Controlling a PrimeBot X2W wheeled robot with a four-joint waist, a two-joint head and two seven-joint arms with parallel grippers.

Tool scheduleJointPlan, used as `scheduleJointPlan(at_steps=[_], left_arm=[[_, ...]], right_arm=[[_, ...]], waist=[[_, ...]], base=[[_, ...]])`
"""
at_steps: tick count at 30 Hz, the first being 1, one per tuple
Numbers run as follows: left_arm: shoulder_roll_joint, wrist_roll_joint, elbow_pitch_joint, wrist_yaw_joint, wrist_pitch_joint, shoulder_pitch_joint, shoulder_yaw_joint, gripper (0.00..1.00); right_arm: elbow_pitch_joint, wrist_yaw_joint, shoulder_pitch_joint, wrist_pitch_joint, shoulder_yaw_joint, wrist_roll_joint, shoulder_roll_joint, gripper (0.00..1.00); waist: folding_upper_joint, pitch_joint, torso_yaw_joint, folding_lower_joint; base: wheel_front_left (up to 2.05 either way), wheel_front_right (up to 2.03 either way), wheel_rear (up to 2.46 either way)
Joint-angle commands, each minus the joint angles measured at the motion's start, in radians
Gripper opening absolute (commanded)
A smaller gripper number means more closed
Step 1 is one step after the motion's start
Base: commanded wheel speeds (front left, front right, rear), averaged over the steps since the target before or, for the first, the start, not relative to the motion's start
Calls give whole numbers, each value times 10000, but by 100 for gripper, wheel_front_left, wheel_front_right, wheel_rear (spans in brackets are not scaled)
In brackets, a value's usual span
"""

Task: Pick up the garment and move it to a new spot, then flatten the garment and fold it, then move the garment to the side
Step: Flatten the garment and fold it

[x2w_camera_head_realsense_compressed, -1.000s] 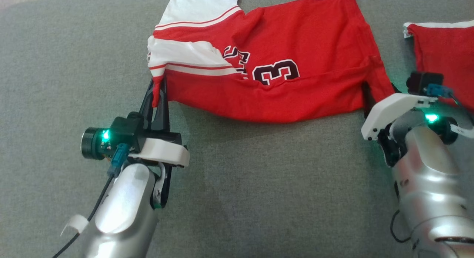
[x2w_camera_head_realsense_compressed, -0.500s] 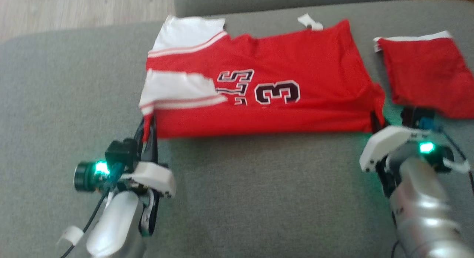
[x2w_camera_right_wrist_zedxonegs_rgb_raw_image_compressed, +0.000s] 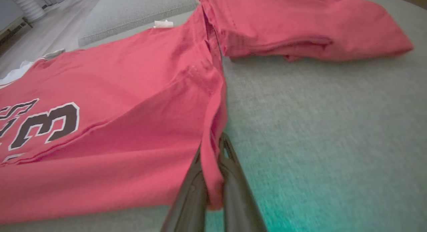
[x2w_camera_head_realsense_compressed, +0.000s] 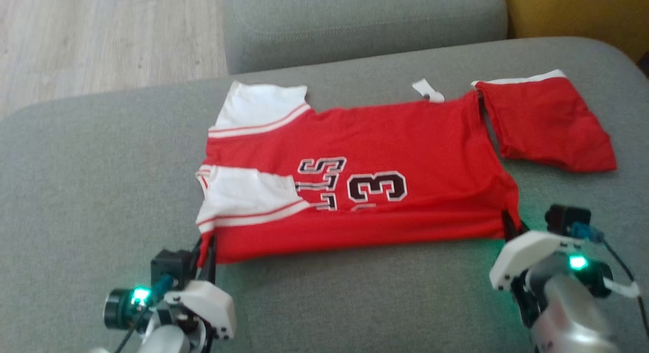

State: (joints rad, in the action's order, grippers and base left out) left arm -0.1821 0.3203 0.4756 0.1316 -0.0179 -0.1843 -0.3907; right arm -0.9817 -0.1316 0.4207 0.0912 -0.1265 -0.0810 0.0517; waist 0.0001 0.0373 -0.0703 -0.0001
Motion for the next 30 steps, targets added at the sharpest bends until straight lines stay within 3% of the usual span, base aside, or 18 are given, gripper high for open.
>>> scheduleJointPlan(at_steps=[1,8,9,10,11,12,17,22,27,30], left_arm=[[-271,77,-382,68,20,-195,304,0],[-253,164,-826,187,390,310,132,0],[-232,177,-862,205,415,318,119,0],[-217,192,-898,231,410,318,123,2],[-212,192,-923,262,405,311,124,55],[-207,185,-950,300,380,294,130,98],[-153,221,-1144,489,-188,85,343,100],[-146,258,-1891,635,-1722,-403,861,100],[-417,129,-2408,363,-2144,-1243,1039,100],[-745,-11,-2390,6,-1867,-2067,921,100]], right_arm=[[407,9,44,1,246,-91,-14,0],[1509,9,-814,-334,381,-487,-14,0],[1687,9,-902,-335,371,-509,-14,42],[1869,9,-979,-316,348,-557,-14,100],[2055,9,-1038,-281,345,-619,-14,100],[2262,9,-1090,-225,438,-676,-14,100],[3420,9,-1328,439,674,-987,-14,100],[4752,9,-1550,1152,1167,-1247,-15,100],[5773,9,-1459,1422,1365,-1332,-15,100],[6270,9,-1358,1465,1530,-1363,-15,100]], waist=[[-1,-110,-29,1],[-1,-257,-60,1],[-1,-261,-62,1],[-1,-261,-62,1],[-1,-256,-61,1],[-1,-248,-61,1],[-1,-157,-66,1],[-1,204,-145,1],[-1,745,-447,1],[-1,1192,-732,1]], base=[[0,0,0],[0,0,0],[0,0,0],[0,0,0],[0,0,0],[0,0,0],[0,0,0],[0,0,0],[0,0,0],[0,0,0]])
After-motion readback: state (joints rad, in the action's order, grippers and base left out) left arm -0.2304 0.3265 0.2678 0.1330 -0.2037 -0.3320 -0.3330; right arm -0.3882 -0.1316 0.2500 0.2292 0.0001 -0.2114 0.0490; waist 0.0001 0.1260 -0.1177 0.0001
